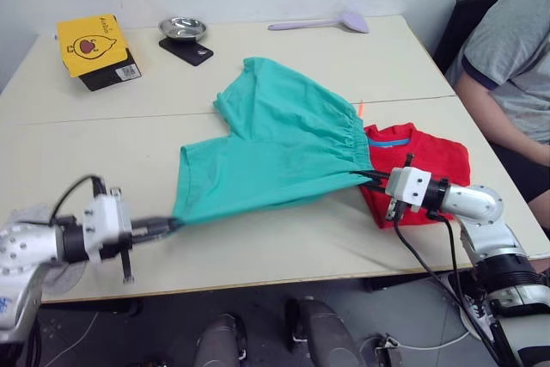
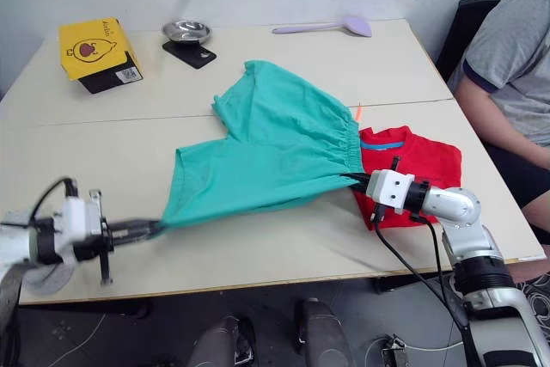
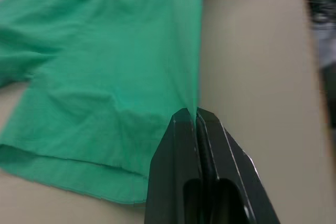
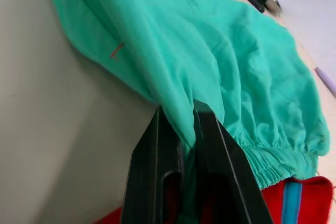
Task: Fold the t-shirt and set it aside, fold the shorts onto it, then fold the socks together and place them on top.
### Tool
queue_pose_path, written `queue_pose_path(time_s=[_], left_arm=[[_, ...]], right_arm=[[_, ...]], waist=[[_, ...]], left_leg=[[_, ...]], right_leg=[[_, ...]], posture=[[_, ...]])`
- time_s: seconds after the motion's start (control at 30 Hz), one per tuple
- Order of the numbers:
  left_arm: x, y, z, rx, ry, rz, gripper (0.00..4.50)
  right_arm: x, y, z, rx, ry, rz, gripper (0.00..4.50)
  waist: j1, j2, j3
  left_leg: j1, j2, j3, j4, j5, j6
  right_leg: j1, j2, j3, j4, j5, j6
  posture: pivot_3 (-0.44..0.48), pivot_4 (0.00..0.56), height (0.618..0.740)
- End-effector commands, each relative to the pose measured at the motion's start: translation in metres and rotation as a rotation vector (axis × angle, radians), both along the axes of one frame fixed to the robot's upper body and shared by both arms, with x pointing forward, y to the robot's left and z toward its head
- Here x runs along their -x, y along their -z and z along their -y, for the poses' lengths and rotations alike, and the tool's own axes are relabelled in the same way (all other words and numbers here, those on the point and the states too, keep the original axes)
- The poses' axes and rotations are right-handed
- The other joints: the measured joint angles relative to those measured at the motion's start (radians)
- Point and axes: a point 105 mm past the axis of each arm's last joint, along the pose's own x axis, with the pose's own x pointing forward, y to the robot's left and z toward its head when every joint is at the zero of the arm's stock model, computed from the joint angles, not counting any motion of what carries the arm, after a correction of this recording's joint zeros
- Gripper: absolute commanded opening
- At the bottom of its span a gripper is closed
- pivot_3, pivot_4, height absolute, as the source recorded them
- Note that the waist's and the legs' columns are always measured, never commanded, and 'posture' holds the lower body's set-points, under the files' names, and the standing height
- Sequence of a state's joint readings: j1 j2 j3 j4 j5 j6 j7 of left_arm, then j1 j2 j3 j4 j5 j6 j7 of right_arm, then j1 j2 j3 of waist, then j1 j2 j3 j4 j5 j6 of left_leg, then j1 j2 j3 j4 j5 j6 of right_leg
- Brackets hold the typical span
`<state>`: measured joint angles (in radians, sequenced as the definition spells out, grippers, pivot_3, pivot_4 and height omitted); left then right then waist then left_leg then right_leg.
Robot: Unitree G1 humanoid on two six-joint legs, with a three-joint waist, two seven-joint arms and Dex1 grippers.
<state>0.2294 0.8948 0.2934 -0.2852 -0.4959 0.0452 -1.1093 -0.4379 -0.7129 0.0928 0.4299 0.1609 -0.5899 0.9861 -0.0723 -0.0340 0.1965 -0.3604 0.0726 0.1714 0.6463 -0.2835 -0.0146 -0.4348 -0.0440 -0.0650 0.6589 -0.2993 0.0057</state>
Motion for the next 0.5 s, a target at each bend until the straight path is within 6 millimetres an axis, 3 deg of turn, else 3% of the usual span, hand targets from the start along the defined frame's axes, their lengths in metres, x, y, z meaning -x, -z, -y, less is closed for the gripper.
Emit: queue_pose_path(time_s=[0.03, 0.23, 0.3, 0.5], left_arm=[[0.018, 0.008, 0.005, -0.024, 0.043, -0.112, 0.03], [0.041, 0.017, 0.014, 0.0, 0.092, -0.299, 0.03], [0.058, 0.024, 0.013, -0.036, 0.122, -0.423, 0.03], [0.086, 0.03, 0.009, -0.061, 0.148, -0.626, 0.03]], right_arm=[[0.007, -0.013, 0.013, -0.008, 0.018, 0.031, 0.0], [0.065, 0.024, 0.001, 0.077, -0.226, -0.146, 0.0], [0.082, 0.037, 0.002, 0.111, -0.273, -0.2, 0.0], [0.102, 0.046, 0.003, 0.145, -0.311, -0.242, 0.0]], waist=[[0.007, 0.0, 0.0], [0.022, 0.0, 0.0], [0.021, -0.001, -0.001], [0.015, -0.001, -0.001]], left_leg=[[0.002, 0.001, -0.002, -0.001, 0.001, -0.001], [0.003, 0.004, -0.004, -0.002, -0.003, -0.005], [0.003, 0.004, -0.003, 0.0, -0.006, -0.004], [0.005, 0.005, 0.0, 0.0, -0.01, -0.001]], right_leg=[[0.002, 0.001, -0.001, 0.0, -0.002, -0.003], [0.004, 0.003, -0.003, 0.002, -0.006, -0.003], [0.005, 0.003, -0.003, 0.001, -0.007, -0.002], [0.006, 0.003, -0.001, -0.001, -0.008, -0.002]], posture=[[0.0, 0.15, 0.74], [0.0, 0.15, 0.74], [0.0, 0.15, 0.74], [0.0, 0.15, 0.74]])
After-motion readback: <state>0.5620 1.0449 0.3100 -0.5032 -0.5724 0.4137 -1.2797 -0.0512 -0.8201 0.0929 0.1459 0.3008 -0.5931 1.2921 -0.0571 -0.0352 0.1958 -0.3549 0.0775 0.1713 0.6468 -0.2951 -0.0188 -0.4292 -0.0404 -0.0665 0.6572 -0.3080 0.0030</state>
